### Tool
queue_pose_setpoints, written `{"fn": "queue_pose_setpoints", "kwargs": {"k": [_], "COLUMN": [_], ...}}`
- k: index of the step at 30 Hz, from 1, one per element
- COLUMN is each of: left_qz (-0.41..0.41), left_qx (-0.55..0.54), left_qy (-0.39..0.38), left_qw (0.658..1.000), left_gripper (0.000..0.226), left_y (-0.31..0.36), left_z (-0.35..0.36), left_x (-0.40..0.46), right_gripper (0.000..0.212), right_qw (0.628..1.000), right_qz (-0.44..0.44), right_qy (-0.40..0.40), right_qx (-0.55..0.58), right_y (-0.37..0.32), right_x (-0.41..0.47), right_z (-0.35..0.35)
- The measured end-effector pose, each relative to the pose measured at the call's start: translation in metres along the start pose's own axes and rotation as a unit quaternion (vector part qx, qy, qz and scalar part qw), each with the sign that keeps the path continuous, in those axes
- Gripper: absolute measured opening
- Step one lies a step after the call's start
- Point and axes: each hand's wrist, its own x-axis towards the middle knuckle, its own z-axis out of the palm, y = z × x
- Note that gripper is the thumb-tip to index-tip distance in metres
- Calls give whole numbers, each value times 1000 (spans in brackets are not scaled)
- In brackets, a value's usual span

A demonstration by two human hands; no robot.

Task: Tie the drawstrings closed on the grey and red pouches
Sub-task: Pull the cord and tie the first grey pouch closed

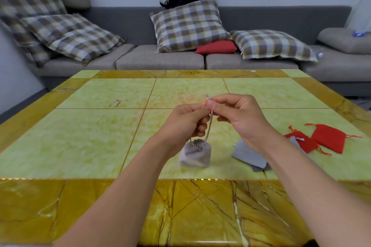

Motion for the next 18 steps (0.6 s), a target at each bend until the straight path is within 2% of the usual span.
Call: {"fn": "queue_pose_setpoints", "kwargs": {"k": [4, 8, 12, 18], "left_qz": [-51, -11, -14, -35], "left_qx": [-67, 33, 9, -40], "left_qy": [-27, 1, 23, 31], "left_qw": [996, 999, 1000, 998], "left_gripper": [26, 22, 31, 23], "left_y": [3, -5, -7, -7], "left_z": [1, -2, -3, -4], "left_x": [1, 0, 2, 4], "right_gripper": [7, 12, 19, 5], "right_qw": [1000, 998, 997, 986], "right_qz": [2, -12, -23, -47], "right_qy": [-1, -16, -20, -1], "right_qx": [-8, -54, -76, -161], "right_y": [6, 9, 9, 11], "right_x": [2, 3, 2, 3], "right_z": [-1, 0, -2, -6]}}
